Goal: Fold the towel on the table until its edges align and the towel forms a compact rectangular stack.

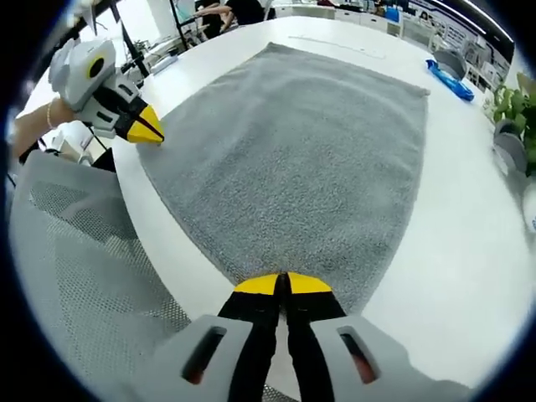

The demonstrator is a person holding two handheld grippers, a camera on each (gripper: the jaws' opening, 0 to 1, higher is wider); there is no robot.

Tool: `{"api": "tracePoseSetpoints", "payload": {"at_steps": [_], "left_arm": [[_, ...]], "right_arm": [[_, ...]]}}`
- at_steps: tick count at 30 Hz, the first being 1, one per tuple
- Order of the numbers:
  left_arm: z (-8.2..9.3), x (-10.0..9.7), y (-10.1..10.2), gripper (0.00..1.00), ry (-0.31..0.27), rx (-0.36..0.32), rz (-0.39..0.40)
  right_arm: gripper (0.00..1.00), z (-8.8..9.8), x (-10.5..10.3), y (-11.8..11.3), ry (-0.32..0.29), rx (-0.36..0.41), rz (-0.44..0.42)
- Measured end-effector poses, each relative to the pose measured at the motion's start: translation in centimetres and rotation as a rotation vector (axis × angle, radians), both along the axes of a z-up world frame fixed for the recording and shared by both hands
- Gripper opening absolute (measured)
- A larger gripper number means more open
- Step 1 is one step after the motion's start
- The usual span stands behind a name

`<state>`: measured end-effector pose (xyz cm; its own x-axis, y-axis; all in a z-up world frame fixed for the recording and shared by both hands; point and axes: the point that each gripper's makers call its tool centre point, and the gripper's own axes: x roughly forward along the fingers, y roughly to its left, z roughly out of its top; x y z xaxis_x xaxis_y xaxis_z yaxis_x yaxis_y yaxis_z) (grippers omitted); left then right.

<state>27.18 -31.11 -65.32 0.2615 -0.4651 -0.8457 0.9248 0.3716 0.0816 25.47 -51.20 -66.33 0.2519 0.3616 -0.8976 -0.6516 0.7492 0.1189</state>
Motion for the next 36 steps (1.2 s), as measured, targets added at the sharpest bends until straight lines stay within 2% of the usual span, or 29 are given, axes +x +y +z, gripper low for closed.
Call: {"api": "tracePoseSetpoints", "payload": {"at_steps": [1, 2, 3, 5, 11, 18, 23, 27, 30, 36], "left_arm": [[-0.6, -0.4, 0.3, 0.01, 0.0, 0.041, -0.025], [-0.8, -0.4, 0.3, 0.01, -0.018, 0.046, -0.037], [-0.5, -0.2, -0.3, 0.01, -0.063, 0.013, -0.057], [-0.5, -0.3, -0.1, 0.01, -0.049, 0.018, -0.036], [-0.4, -0.2, 0.1, 0.01, -0.008, -0.022, -0.012], [-0.5, -0.3, -0.1, 0.02, 0.075, 0.006, -0.056], [-0.6, -0.8, -0.1, 0.03, 0.122, 0.032, -0.118], [-0.6, -0.9, -0.2, 0.05, 0.138, 0.038, -0.144], [-0.5, -1.6, -0.3, 0.13, 0.186, 0.026, -0.153], [-0.5, -1.9, -0.3, 0.16, 0.171, 0.023, -0.157]], "right_arm": [[0.01, 0.0, 0.0, 0.0, 0.002, 0.003, 0.01], [0.01, 0.0, 0.0, 0.0, 0.003, 0.006, 0.013], [0.02, 0.0, -0.1, 0.1, 0.004, 0.009, 0.021], [0.02, 0.0, -0.1, 0.1, 0.0, 0.011, 0.03], [0.05, 0.1, -0.3, 0.3, 0.007, 0.022, 0.072], [0.09, 0.1, -0.6, 0.4, 0.062, 0.041, 0.127], [0.21, 0.4, -1.4, 1.0, 0.099, 0.077, 0.184], [0.21, 0.3, -1.6, 1.0, 0.055, 0.038, 0.254], [0.2, 0.2, -1.7, 1.0, 0.025, 0.014, 0.268], [0.19, 0.2, -1.6, 0.9, -0.012, -0.005, 0.272]]}}
